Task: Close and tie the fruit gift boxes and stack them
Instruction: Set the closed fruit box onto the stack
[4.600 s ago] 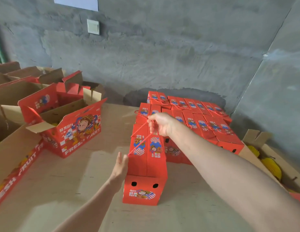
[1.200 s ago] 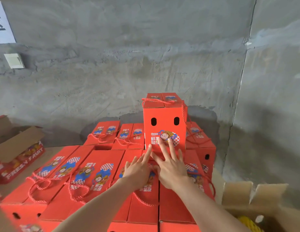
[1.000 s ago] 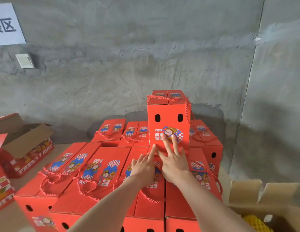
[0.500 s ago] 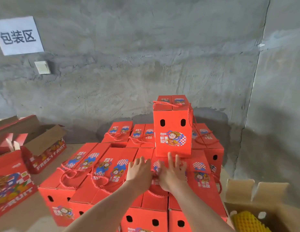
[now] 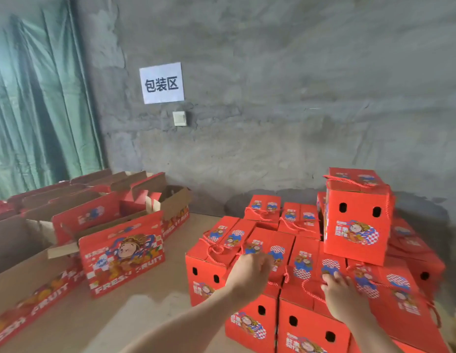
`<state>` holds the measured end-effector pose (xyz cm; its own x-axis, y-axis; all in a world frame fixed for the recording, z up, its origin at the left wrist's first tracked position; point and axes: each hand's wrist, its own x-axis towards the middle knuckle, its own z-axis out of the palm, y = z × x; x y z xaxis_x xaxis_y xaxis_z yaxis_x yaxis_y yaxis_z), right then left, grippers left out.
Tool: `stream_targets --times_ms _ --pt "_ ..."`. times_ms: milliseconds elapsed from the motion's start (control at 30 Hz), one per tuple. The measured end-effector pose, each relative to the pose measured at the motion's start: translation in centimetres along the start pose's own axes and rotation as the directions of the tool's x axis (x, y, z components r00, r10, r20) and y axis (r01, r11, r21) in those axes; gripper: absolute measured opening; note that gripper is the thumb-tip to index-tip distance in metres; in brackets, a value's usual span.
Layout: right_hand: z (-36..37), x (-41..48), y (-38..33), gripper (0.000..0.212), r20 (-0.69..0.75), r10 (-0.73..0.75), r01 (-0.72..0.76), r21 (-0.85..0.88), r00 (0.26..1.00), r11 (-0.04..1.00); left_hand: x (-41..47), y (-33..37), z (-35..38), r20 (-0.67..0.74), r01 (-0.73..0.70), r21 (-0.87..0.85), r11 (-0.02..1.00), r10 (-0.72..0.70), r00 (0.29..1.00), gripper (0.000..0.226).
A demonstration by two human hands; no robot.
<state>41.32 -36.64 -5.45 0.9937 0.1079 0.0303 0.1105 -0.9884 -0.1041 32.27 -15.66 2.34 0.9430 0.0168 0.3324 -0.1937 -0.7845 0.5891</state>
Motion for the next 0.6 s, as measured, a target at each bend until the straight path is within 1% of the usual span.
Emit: stream_targets --times_ms 67,167,200,267,300,367,400,433,467,500,533,567,600 --pt "0.3 0.1 -0.1 0.042 -0.035 0.025 -0.025 -0.003 0.999 1.000 -2.5 -1.7 -2.8 -0.021 -0.022 -0.010 1.000 0.022 1.000 0.026" --pt "0.7 0.4 0.5 0.057 0.026 0.102 -0.103 0.047 0.994 0.994 -7.4 -6.4 -6.8 -0.027 -0.006 0.043 0.999 0.007 1.000 0.024" --pt "0.9 0.9 0.3 0.059 0.041 0.121 -0.124 0.075 0.992 0.989 -8.9 -8.3 -8.4 -0.050 0.043 0.068 0.997 -0.040 0.998 0.024" --pt "0.9 2.1 -1.8 0.058 0.000 0.146 -0.145 0.105 0.989 0.984 -10.1 -12.3 -12.6 -0.189 0.182 0.075 0.981 -0.165 0.968 0.027" --pt "0.6 2.6 -3.0 0.057 -0.026 0.158 -0.154 0.118 0.987 0.981 -10.0 -14.6 -14.8 -0.257 0.258 0.107 0.960 -0.224 0.940 0.029" --pt "-0.2 2.8 -6.1 0.056 -0.049 0.162 -0.151 0.179 0.985 0.972 -9.1 -18.9 -19.6 -0.372 0.423 0.228 0.877 -0.323 0.870 0.023" --pt "-0.7 2.6 -8.2 0.054 -0.078 0.138 -0.121 0.190 0.987 0.974 -8.6 -21.3 -21.9 -0.423 0.498 0.245 0.832 -0.370 0.827 0.021" --pt "-1.3 2.2 -10.7 0.050 -0.116 0.097 -0.076 0.173 0.989 0.982 -7.9 -24.0 -23.8 -0.497 0.540 0.190 0.820 -0.394 0.773 0.018" --pt "-1.8 1.7 -13.9 0.047 -0.158 0.034 -0.011 0.143 0.987 0.990 -7.5 -26.7 -25.5 -0.528 0.581 0.141 0.802 -0.435 0.729 0.017" --pt "-2.2 1.3 -17.5 0.046 -0.182 -0.039 0.061 0.114 0.982 0.992 -6.9 -29.6 -26.9 -0.543 0.611 0.142 0.779 -0.454 0.706 0.028" --pt "-2.4 0.9 -21.7 0.046 -0.200 -0.113 0.139 0.122 0.973 0.983 -6.2 -32.2 -28.0 -0.513 0.627 0.216 0.749 -0.459 0.725 0.047" --pt "-2.3 0.7 -26.1 0.046 -0.201 -0.188 0.218 0.139 0.961 0.966 -5.3 -34.7 -29.0 -0.455 0.601 0.325 0.730 -0.437 0.776 0.061" --pt "-1.9 0.6 -30.2 0.045 -0.190 -0.256 0.286 0.156 0.948 0.945 -4.4 -36.8 -29.7 -0.388 0.551 0.409 0.727 -0.408 0.826 0.071"
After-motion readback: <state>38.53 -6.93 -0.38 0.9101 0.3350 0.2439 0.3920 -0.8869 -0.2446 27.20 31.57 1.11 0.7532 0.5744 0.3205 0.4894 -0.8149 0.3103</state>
